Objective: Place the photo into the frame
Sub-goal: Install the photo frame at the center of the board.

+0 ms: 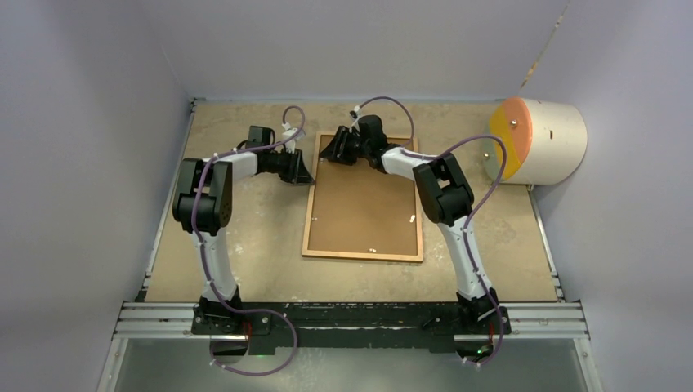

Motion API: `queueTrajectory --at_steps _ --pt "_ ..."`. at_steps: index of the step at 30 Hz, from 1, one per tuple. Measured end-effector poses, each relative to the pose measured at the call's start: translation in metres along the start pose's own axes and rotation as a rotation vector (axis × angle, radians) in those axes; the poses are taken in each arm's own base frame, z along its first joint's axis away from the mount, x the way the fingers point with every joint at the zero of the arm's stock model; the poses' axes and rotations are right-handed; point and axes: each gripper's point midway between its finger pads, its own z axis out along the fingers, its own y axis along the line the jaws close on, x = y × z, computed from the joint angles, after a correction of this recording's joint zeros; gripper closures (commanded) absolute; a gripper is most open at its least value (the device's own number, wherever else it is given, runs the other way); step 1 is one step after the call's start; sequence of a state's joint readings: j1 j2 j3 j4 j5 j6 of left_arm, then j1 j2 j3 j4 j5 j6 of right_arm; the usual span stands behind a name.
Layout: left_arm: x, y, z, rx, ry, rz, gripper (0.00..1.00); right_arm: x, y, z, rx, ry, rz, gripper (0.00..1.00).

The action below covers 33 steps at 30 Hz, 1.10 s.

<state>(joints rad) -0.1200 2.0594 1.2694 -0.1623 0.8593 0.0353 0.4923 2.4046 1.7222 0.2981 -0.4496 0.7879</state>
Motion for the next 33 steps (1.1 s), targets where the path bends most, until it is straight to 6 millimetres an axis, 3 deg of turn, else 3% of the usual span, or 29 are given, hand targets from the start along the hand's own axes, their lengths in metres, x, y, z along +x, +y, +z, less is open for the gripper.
queueTrajectory --at_steps 26,33 --pt "0.000 0.000 -0.001 0.009 -0.005 0.002 0.83 0.008 0.013 0.018 -0.049 0.020 0.016 0.56" --pt "0.000 0.000 -0.001 0.010 -0.005 0.009 0.79 0.003 0.013 0.015 -0.041 0.029 0.013 0.44"
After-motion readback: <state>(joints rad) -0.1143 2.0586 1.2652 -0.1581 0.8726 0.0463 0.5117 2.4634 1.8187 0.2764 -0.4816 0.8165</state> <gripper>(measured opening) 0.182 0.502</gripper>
